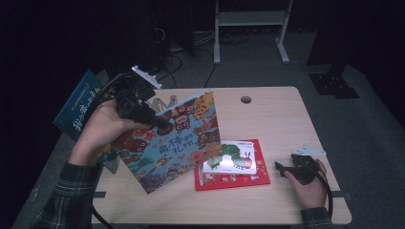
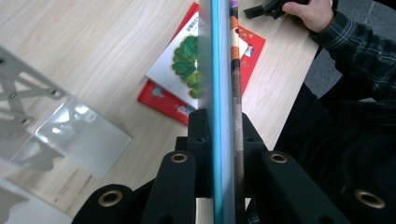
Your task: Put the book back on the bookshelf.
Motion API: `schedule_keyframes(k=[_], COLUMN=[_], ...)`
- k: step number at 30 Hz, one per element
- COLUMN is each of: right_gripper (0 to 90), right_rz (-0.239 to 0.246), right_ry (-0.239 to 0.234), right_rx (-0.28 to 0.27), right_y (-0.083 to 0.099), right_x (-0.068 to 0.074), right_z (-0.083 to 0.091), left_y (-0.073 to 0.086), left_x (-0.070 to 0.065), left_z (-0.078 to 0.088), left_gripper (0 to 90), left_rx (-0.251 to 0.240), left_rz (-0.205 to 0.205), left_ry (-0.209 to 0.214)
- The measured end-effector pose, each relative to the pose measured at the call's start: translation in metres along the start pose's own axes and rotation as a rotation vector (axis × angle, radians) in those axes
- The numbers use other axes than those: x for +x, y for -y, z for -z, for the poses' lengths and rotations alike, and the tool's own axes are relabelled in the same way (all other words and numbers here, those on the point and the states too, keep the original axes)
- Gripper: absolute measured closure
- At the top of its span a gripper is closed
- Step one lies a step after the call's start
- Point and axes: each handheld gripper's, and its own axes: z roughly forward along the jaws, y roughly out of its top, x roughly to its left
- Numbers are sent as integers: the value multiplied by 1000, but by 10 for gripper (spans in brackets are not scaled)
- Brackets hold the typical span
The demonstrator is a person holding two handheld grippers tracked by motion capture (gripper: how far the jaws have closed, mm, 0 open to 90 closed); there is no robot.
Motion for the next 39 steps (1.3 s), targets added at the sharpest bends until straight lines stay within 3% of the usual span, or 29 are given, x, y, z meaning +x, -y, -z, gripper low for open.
schedule_keyframes(k=[15,19,31,39], right_gripper=[227,227,228,228], right_rz=[-1,-2,-2,-1], right_ry=[0,0,-1,-1], right_rx=[0,1,0,0], right_y=[0,0,0,0], right_x=[0,0,0,0], right_z=[0,0,0,0], left_y=[51,66,110,141], left_x=[12,17,26,36], left_z=[30,38,61,77], left_gripper=[807,807,807,807], left_rx=[-31,-41,-32,-62], left_rz=[88,135,225,316], left_ry=[-34,-49,-102,-151])
